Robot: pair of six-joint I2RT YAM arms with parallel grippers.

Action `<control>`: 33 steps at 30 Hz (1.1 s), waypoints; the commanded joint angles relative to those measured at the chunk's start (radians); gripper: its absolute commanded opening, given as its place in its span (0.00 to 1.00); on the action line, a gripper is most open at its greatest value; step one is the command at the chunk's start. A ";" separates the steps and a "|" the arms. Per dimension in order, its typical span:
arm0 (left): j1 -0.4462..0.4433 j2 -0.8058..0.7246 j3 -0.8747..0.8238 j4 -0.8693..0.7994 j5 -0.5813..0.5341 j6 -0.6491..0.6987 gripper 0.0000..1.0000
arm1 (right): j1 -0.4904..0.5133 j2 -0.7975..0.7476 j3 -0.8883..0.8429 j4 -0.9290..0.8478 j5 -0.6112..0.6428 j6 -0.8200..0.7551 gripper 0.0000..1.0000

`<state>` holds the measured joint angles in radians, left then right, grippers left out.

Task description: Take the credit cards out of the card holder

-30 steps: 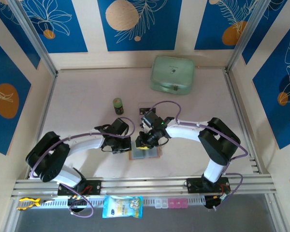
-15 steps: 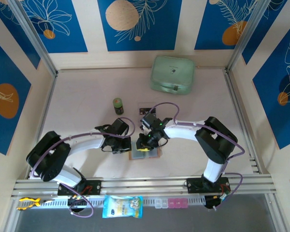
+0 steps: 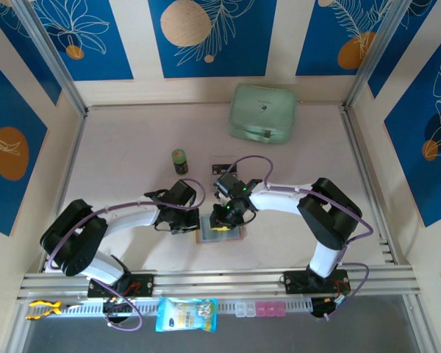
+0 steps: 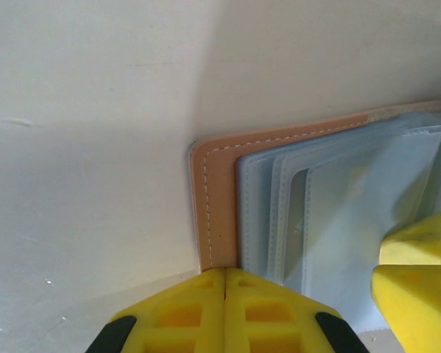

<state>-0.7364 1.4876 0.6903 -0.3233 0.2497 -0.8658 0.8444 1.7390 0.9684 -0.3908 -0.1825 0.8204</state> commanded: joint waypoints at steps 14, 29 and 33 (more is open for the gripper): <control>-0.006 -0.092 0.064 -0.106 -0.033 0.010 0.03 | -0.033 -0.043 -0.075 0.036 -0.022 0.000 0.19; -0.038 -0.046 0.071 0.012 0.045 -0.044 0.16 | -0.062 -0.047 -0.137 0.128 -0.083 0.028 0.16; -0.043 -0.026 0.074 0.011 0.040 -0.044 0.17 | -0.076 -0.053 -0.162 0.164 -0.110 0.040 0.14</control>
<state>-0.7685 1.4429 0.7364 -0.3202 0.2733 -0.8936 0.7769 1.7031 0.8364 -0.2398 -0.2626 0.8402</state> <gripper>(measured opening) 0.166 0.145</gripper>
